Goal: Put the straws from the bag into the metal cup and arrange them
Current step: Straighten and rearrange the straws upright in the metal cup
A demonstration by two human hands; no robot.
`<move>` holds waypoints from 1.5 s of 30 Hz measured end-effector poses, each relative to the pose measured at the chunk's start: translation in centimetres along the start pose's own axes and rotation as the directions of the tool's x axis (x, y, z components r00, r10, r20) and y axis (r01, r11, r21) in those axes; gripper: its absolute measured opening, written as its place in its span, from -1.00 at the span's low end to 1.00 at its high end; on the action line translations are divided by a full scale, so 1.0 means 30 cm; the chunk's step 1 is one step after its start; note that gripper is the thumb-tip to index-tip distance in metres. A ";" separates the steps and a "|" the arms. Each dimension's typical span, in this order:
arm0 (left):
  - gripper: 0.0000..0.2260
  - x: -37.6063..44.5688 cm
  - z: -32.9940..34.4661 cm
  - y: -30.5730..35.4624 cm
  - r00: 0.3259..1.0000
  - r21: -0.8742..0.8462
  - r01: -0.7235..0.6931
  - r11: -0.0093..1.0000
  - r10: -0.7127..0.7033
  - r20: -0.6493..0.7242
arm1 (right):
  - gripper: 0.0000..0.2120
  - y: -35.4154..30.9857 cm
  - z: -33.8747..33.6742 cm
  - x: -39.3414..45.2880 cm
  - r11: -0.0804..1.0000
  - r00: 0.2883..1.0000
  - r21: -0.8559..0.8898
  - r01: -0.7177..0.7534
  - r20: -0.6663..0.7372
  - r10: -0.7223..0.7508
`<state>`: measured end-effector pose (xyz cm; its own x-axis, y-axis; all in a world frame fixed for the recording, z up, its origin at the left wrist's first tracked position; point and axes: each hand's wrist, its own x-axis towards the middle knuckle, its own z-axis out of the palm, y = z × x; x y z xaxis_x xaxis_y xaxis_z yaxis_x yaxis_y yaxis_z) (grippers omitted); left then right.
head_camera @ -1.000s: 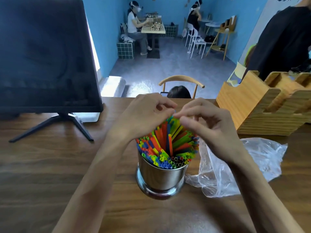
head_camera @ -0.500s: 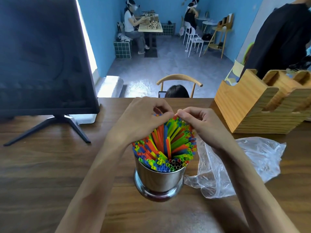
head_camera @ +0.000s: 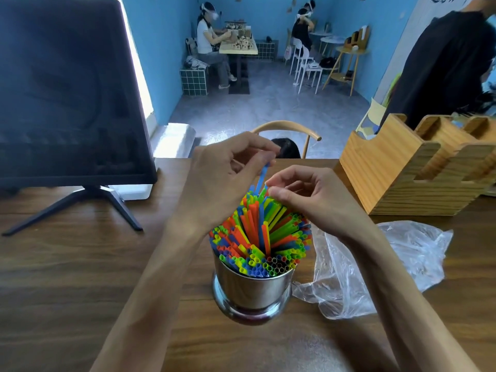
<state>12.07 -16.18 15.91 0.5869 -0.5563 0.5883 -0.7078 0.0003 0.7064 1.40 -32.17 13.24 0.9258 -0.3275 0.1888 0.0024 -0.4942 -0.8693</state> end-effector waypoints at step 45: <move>-0.84 0.033 0.005 -0.023 0.884 0.444 0.045 0.895 -0.242 0.399 | -0.82 0.003 0.050 -0.063 0.885 0.921 0.384 0.264 -0.373 -0.114</move>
<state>13.08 -16.85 15.95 0.5336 -0.8236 0.1921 -0.7818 -0.3937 0.4834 0.21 -30.38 12.13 0.7115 -0.5454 0.4429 0.3920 -0.2150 -0.8945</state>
